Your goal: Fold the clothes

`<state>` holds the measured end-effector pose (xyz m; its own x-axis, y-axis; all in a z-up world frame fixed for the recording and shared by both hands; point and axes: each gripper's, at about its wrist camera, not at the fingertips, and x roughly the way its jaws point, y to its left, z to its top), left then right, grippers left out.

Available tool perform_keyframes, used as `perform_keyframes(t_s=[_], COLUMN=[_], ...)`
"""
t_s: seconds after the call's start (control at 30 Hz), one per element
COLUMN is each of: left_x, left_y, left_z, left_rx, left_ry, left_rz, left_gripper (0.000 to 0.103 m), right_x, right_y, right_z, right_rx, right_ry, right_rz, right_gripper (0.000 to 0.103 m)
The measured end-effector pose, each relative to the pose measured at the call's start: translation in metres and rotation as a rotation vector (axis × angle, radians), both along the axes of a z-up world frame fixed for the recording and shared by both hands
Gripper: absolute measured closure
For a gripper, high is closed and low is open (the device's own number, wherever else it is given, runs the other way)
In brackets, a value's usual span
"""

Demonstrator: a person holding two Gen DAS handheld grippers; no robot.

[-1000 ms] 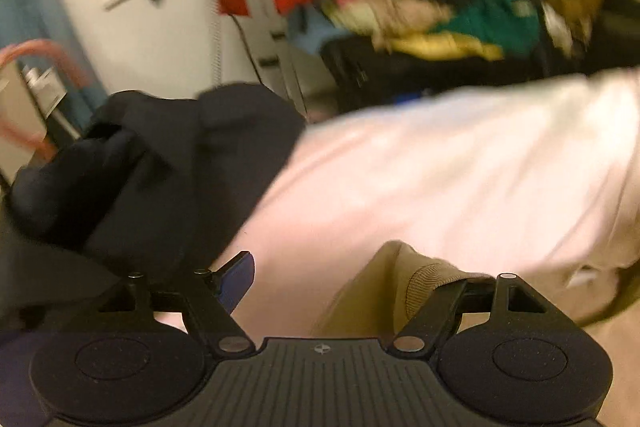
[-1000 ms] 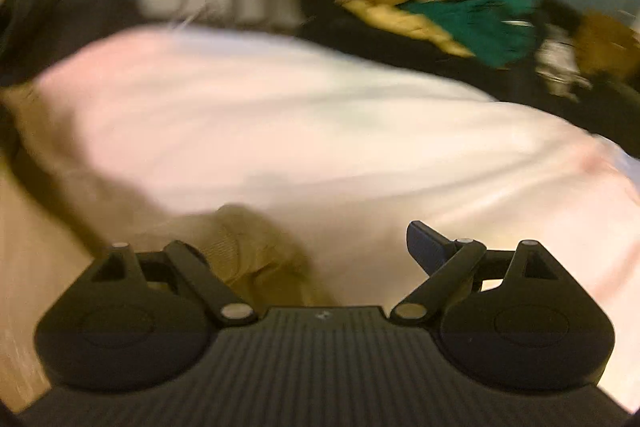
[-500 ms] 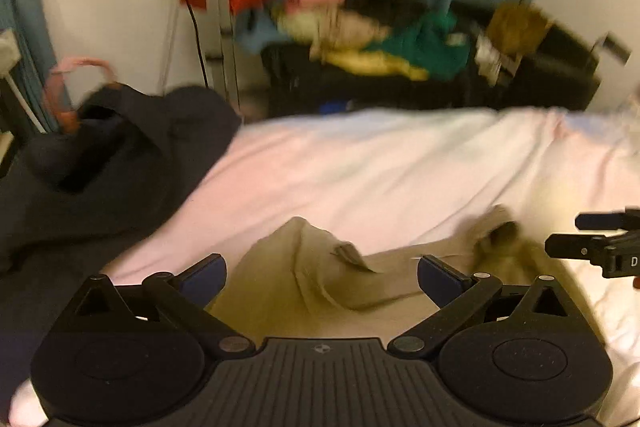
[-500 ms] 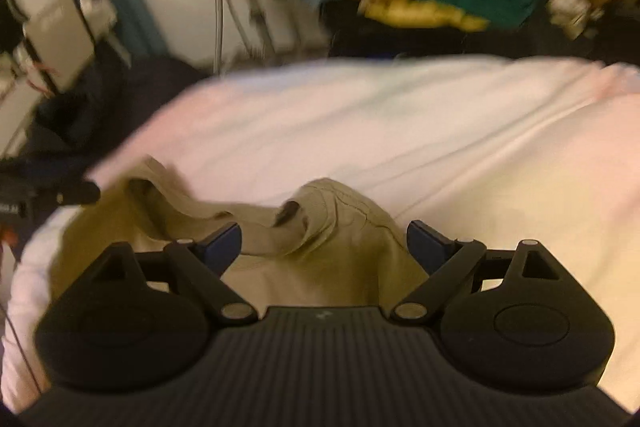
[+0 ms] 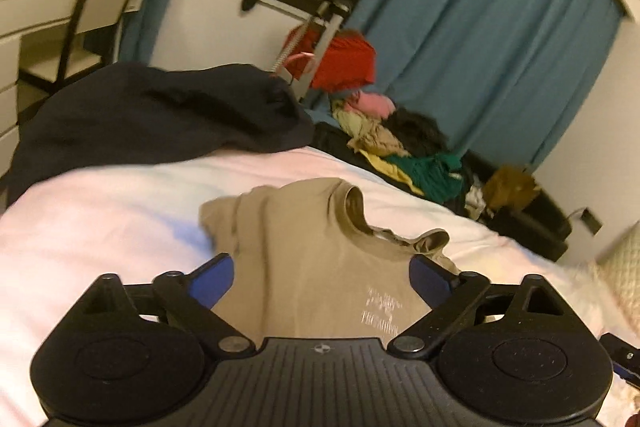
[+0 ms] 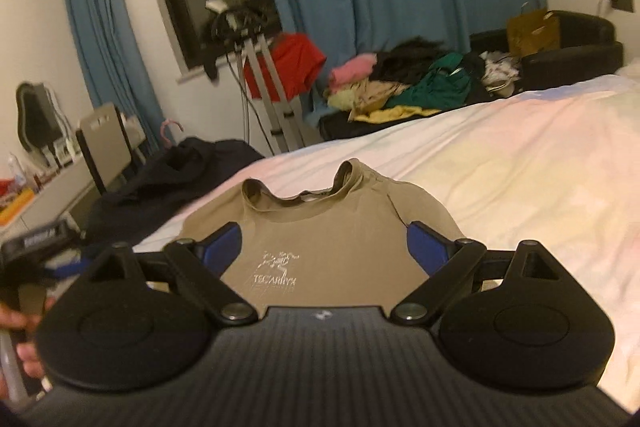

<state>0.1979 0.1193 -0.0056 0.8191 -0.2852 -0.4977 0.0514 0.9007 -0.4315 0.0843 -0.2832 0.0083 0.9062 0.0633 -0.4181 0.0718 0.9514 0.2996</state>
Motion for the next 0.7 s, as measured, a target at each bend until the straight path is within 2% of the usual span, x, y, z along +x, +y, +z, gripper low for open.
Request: perform_keyframes(t_s=[0.13,0.2,0.37,0.53,0.67,0.7], left_x=[-0.045,-0.052,-0.044,0.008,0.067,0.08], left_y=[0.032,0.046,0.068,0.07,0.063,0.062], left_z=[-0.014,-0.021,-0.036,-0.061,-0.082,-0.088], left_rx=[-0.073,-0.11,-0.196,-0.276,-0.266,-0.294], left_ry=[-0.015,0.004,0.042,0.086,0.103,0.108], left_rz=[0.042,0.075,0.144,0.241,0.283,0.301], left_gripper=[0.02,0.023,0.027,0.034,0.037,0.039], right_x=[-0.037,-0.045,-0.038,-0.029,-0.01,-0.004], right_y=[-0.003,-0.004,-0.003,-0.008,-0.018,-0.02], right_z=[-0.02,-0.03,-0.042,-0.064,-0.087,-0.092], right_rx=[0.102,0.141,0.135,0.12,0.159,0.174], right_ry=[-0.039,-0.037,-0.023,-0.017,0.026,0.037], right_rz=[-0.048,-0.044,-0.031,-0.029,-0.037,-0.038], right_gripper=[0.012,0.012,0.012,0.012,0.012,0.012])
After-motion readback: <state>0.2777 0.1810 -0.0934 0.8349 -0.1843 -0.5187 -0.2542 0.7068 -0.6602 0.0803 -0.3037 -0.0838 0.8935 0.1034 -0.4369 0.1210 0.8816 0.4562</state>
